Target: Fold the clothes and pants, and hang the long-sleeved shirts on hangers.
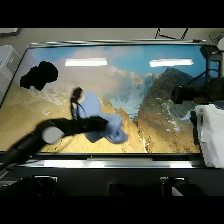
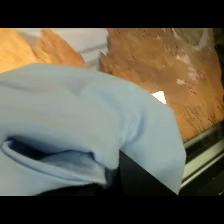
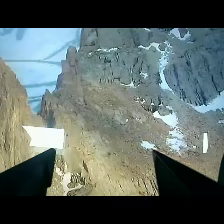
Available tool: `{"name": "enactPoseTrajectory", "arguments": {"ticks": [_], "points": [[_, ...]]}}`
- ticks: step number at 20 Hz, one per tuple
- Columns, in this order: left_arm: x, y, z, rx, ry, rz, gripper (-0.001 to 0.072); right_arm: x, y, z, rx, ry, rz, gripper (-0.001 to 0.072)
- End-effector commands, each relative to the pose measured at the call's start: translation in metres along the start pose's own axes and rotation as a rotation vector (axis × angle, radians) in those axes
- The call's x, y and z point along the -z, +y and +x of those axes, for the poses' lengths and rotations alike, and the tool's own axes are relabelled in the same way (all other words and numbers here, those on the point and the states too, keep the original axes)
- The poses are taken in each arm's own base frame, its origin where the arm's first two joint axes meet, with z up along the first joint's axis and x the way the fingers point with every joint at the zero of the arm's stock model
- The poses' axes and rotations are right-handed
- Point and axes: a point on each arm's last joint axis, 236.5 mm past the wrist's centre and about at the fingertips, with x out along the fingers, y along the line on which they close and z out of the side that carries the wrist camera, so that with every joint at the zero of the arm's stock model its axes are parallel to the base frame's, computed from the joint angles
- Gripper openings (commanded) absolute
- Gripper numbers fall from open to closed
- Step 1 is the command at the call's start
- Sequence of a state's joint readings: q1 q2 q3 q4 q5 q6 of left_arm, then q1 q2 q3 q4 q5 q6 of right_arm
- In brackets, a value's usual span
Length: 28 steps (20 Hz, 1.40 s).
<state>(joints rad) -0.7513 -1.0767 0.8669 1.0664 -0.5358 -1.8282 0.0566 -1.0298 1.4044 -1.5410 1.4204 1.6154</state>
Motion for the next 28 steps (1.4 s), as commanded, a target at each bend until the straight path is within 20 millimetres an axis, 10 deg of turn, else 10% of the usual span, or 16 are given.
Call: {"name": "enactPoseTrajectory", "arguments": {"ticks": [1, 2, 3, 4, 7, 10, 16, 20, 28], "points": [[0.07, -0.042, 0.067, 0.086, 0.022, -0.13, 0.0031, 0.001, 0.0, -0.008, 0.0, -0.016, 0.016, 0.068], [0.075, -0.046, 0.078, 0.083, 0.04, -0.137, 0.018, -0.001, 0.0, -0.008, -0.001, -0.022, 0.025, 0.068], [0.075, -0.048, 0.084, 0.075, 0.061, -0.137, 0.0625, -0.002, 0.0, -0.008, -0.001, -0.027, 0.025, 0.068], [0.067, -0.047, 0.083, 0.063, 0.081, -0.137, 0.0713, -0.002, 0.0, -0.008, -0.001, -0.027, 0.025, 0.068], [0.02, -0.007, 0.047, -0.012, 0.172, 0.022, 0.0712, 0.015, 0.004, 0.003, -0.012, 0.07, 0.06, 0.0681], [-0.021, 0.092, -0.018, -0.19, 0.274, 0.017, 0.0711, 0.058, 0.017, 0.028, -0.065, 0.286, 0.075, 0.0682], [-0.004, 0.253, -0.087, -0.395, 0.285, -0.391, 0.071, 0.176, 0.049, 0.09, -0.199, 0.641, 0.151, 0.0683], [0.015, 0.258, -0.054, -0.279, 0.231, -0.458, 0.071, 0.228, 0.063, 0.106, -0.252, 0.765, 0.219, 0.0683], [-0.001, 0.254, 0.012, -0.248, 0.103, -0.455, 0.0709, 0.251, 0.111, 0.107, -0.476, 0.759, 0.3, 0.0682]]}}
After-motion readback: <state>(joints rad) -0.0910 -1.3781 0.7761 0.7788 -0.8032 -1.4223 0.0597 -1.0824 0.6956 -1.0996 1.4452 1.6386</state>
